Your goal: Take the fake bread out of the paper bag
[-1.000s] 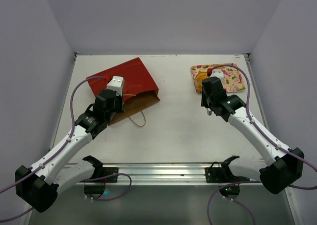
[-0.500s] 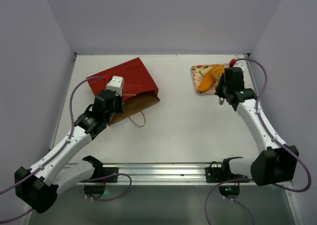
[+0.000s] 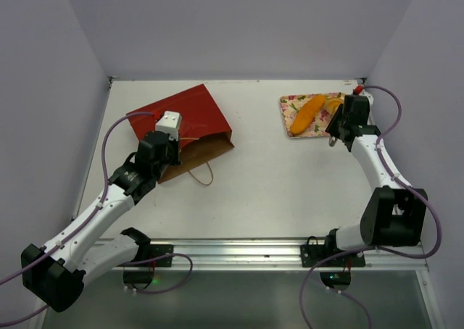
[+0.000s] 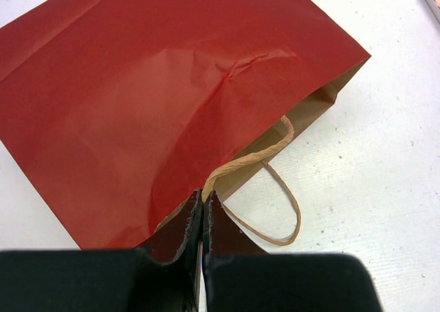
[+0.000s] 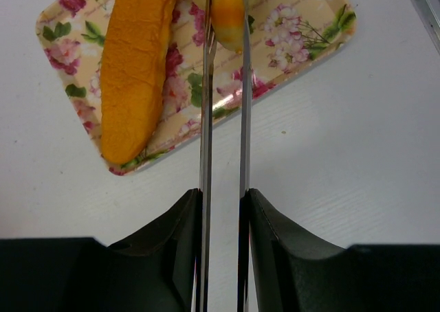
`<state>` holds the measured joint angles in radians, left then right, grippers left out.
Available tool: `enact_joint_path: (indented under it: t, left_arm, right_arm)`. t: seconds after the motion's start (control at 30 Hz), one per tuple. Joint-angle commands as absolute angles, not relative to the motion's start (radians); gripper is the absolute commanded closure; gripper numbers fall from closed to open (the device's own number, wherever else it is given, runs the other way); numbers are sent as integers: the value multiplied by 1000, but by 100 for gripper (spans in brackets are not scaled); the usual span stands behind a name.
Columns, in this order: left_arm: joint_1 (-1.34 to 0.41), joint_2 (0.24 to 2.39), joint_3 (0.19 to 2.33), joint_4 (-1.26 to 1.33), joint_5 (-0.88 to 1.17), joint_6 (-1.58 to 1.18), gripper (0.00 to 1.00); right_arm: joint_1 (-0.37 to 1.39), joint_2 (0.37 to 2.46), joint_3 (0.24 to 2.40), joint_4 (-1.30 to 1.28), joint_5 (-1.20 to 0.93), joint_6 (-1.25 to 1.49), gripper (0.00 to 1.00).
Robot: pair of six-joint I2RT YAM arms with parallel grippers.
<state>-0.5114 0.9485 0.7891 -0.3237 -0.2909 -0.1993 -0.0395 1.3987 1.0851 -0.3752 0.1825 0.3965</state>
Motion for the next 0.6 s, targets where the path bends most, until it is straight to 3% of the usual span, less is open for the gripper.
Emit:
enact_joint_path:
  t: [0.0,0.23,0.43,0.57]
  left_arm:
    - [-505,939,813,-321,-285,-212,100]
    - [-499,940,816,-319,-279,-210,100]
    - [-492,943,818,-318,-270,-212,100]
    - [-489,943,818,-318,-265,-210,100]
  right_arm:
    - [-54,1439,1129,-281,179,403,75]
    - [-57,1492,1143,-241,219,402,74]
    - [-57,1506,1112,-229,209,417,57]
    - [-57,1502,1100,-222,207,422,53]
